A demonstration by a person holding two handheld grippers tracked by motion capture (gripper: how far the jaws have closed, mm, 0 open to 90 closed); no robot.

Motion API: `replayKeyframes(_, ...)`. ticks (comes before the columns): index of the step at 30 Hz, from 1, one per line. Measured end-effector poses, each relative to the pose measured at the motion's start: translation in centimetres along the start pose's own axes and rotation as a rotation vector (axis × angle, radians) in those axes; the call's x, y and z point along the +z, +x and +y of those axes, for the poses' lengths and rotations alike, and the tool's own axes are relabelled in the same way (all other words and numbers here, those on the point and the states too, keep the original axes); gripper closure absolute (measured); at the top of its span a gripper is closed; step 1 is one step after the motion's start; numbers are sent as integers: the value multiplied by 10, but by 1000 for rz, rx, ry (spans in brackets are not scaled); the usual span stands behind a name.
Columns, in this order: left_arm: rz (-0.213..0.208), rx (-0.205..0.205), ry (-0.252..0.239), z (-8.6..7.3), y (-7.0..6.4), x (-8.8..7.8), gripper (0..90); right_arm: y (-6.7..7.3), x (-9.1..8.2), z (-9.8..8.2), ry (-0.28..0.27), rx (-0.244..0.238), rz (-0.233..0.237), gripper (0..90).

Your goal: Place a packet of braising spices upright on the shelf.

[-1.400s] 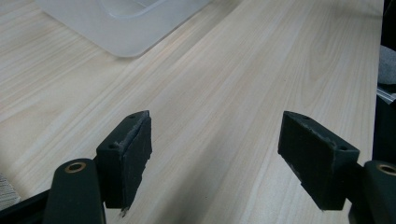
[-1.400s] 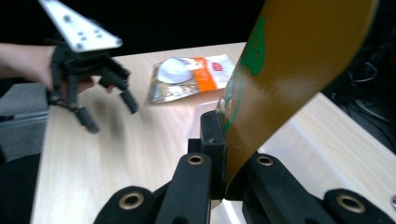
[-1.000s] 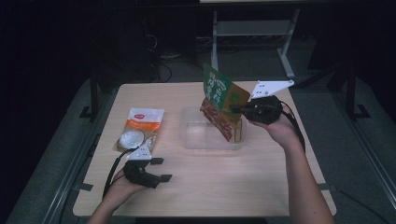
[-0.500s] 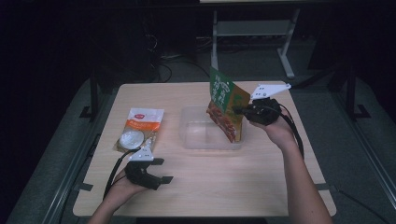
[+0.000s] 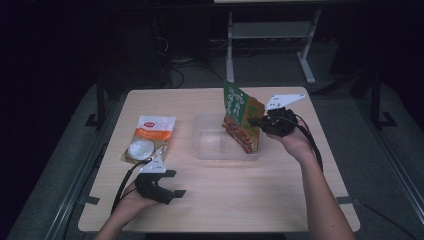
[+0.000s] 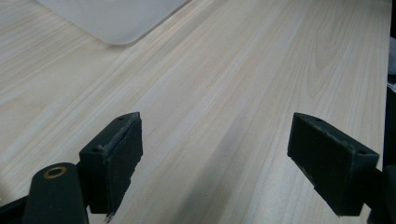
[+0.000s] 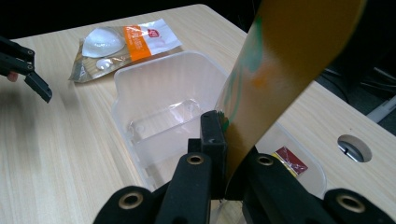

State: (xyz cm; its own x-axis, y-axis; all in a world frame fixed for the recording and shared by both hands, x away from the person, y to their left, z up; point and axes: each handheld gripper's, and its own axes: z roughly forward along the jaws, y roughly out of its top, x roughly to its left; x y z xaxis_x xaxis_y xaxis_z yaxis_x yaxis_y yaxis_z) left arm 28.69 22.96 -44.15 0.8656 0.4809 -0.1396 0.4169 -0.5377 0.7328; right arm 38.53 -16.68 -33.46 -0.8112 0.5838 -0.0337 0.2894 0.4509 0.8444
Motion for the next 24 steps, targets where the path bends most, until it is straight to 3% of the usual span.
replayKeyframes(24, -4, 19, 34, -1, -2, 6, 172, -4, 12, -13, 28, 36, 44, 886)
